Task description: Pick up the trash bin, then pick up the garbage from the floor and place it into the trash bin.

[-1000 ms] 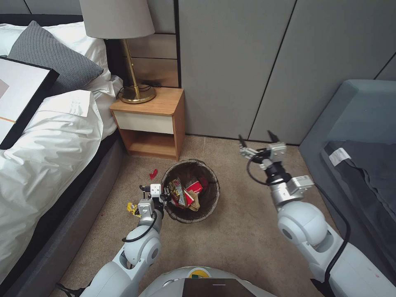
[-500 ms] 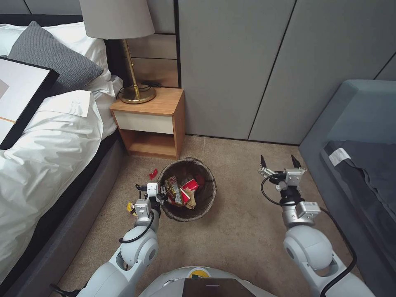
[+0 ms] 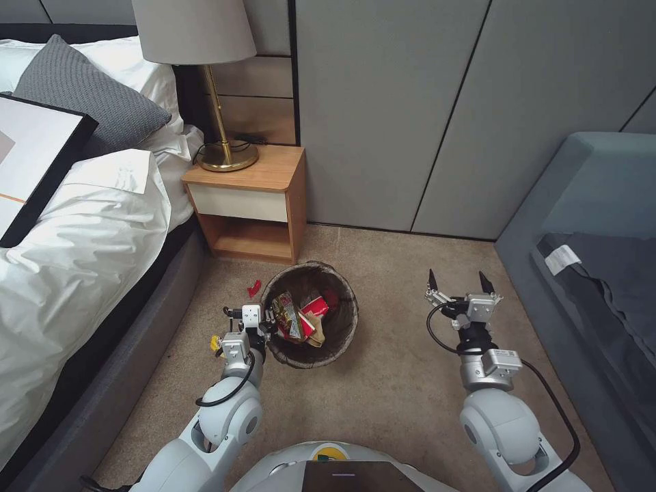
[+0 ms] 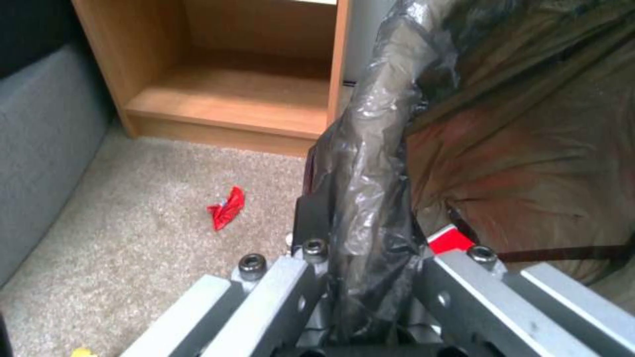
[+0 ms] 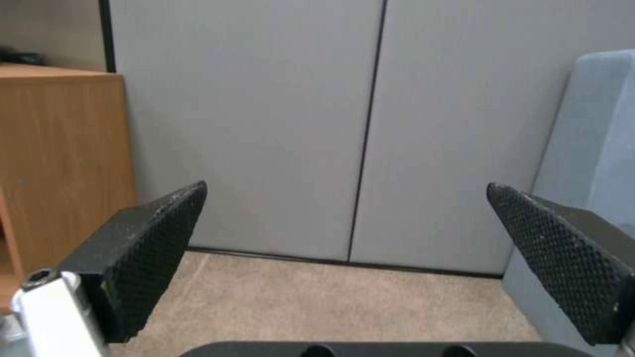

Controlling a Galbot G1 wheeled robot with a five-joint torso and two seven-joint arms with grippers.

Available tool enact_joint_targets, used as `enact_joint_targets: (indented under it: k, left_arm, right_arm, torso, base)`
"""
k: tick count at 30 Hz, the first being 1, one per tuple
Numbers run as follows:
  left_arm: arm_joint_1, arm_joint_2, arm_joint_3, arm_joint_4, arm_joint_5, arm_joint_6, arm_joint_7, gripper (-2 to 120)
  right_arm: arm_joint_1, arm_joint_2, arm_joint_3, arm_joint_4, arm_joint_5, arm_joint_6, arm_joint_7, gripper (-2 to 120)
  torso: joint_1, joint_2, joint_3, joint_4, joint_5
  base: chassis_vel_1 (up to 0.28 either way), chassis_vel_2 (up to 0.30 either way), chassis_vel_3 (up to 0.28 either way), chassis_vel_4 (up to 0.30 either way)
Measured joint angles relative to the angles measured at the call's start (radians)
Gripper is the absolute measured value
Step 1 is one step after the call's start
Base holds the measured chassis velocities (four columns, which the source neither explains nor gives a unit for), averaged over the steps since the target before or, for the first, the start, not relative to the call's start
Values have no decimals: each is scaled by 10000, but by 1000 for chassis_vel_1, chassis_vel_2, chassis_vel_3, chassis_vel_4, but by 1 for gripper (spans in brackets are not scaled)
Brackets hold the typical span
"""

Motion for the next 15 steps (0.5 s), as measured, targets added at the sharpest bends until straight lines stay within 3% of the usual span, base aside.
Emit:
enact_joint_targets:
  k: [15]
  left_arm:
    - [157,-137,-80,-96,-5,2,-32,2]
  right_arm:
    - [89,88,-311,-14,-104,17,21,100]
  torso:
    - [0,0,0,-1,2]
  base:
    - [3,4,3,3]
